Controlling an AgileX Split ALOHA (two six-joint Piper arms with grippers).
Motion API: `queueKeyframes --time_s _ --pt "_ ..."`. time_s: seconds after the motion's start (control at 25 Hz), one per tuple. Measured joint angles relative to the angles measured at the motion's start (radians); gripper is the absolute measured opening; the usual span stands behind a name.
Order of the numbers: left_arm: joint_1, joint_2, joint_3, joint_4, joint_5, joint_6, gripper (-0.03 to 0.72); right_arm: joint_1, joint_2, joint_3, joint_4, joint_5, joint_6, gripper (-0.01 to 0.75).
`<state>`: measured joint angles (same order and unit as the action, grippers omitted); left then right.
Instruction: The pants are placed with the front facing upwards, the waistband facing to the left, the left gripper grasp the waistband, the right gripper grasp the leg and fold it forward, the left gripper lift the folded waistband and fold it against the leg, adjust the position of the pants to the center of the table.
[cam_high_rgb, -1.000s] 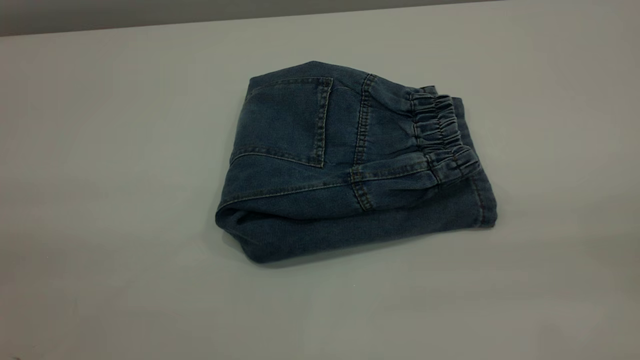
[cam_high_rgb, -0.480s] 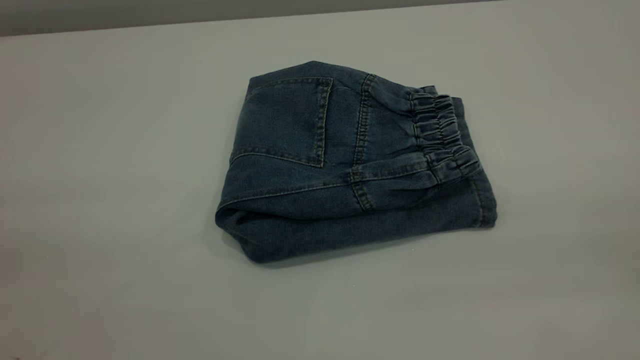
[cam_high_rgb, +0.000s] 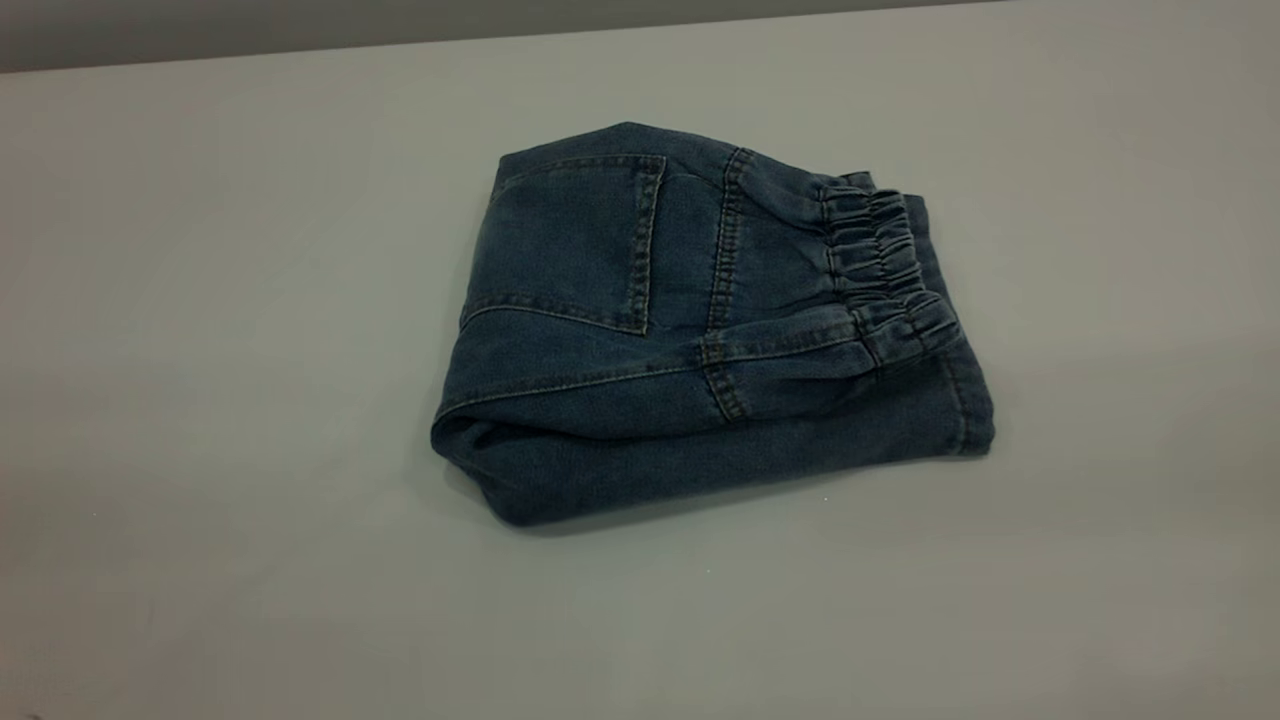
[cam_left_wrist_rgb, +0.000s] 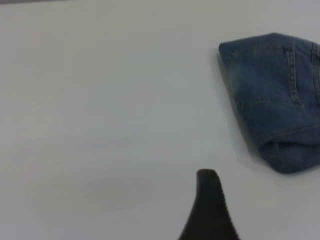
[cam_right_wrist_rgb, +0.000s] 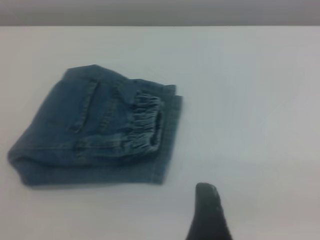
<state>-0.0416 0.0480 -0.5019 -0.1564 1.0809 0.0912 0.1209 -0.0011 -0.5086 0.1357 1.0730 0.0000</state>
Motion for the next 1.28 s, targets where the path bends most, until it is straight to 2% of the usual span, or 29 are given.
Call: queueKeyframes --time_s 0.36,1.28 --pt "0.049 -0.049 0.0 -0.002 0.0 0.001 0.475 -0.012 0.001 0.002 0.002 -0.008 0.0 0.423" --pt "0.048 -0.048 0.0 -0.002 0.0 0.002 0.475 -0.012 0.001 0.002 0.002 -0.008 0.0 0.414"
